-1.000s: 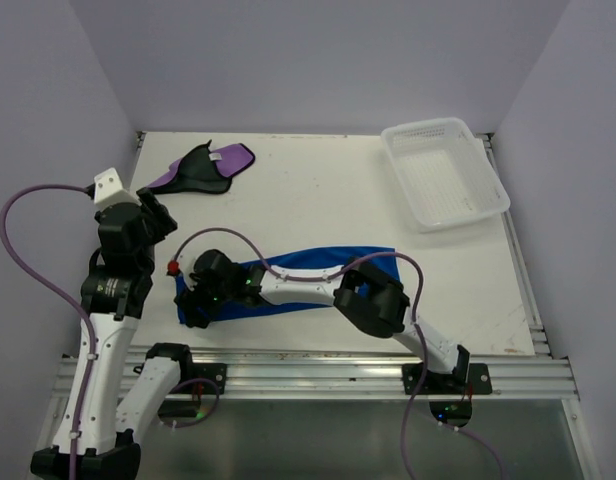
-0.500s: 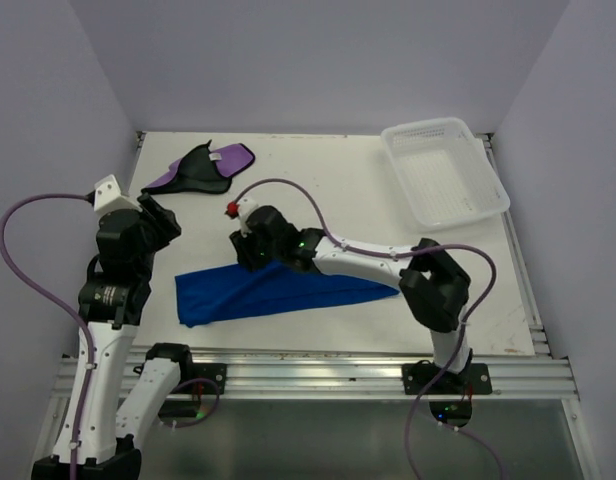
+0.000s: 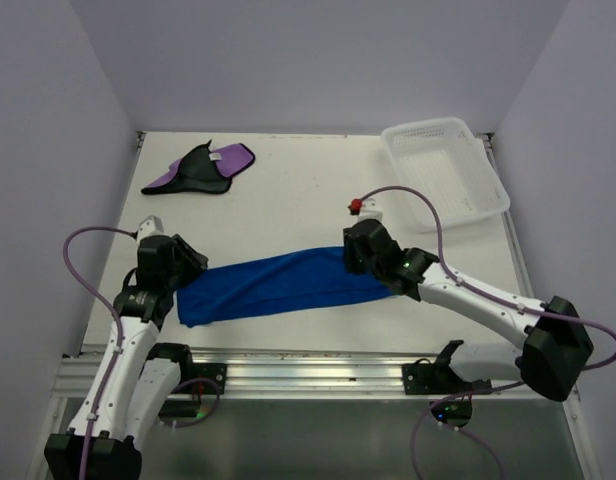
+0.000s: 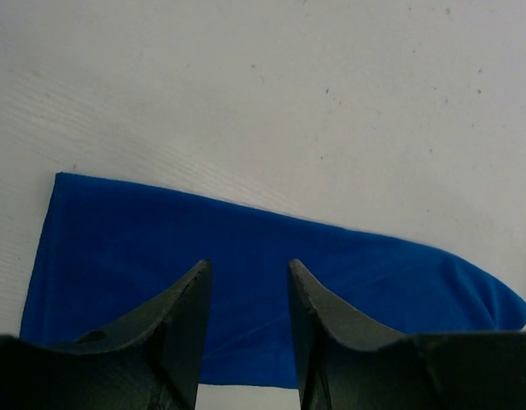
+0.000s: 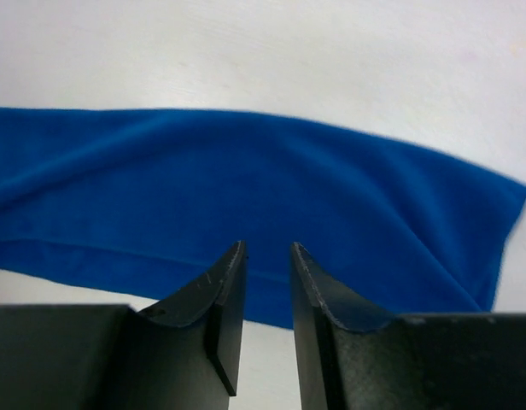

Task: Roll the towels
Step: Fold the towel

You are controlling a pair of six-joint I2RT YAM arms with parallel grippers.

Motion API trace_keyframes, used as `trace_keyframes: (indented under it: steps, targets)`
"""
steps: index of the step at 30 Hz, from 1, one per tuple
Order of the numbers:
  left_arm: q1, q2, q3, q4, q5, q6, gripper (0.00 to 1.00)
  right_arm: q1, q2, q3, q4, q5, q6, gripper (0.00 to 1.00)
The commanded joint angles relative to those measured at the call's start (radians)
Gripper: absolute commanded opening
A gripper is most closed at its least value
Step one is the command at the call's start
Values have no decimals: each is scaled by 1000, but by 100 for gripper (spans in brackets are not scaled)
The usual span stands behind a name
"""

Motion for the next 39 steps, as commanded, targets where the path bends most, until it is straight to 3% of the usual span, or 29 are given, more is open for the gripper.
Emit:
trace_keyframes:
  steps: [1, 4, 8, 14, 22, 29, 39]
  targets:
    - [-4, -66, -88, 114, 28, -65, 43, -48, -132, -95, -102, 73, 129, 32]
    - [-6, -97, -167, 168, 29, -90, 41, -81, -195, -135, -165, 79, 138, 35]
    - [-27, -23, -234, 223, 8, -96, 39, -124, -261, -190, -177, 58, 160, 37]
    - [-125, 38, -215, 257, -136, -99, 39, -125, -205, -242, -136, 4, 222, 37]
    - [-135, 156, -197, 341, -214, -82, 40, -128, -151, -290, -124, 47, 345, 45]
    - [-139, 235, -178, 392, -282, -80, 42, -134, -212, -317, -159, 100, 403, 51]
    - [-150, 354, -180, 480, -299, -83, 40, -167, -202, -341, -164, 100, 446, 51]
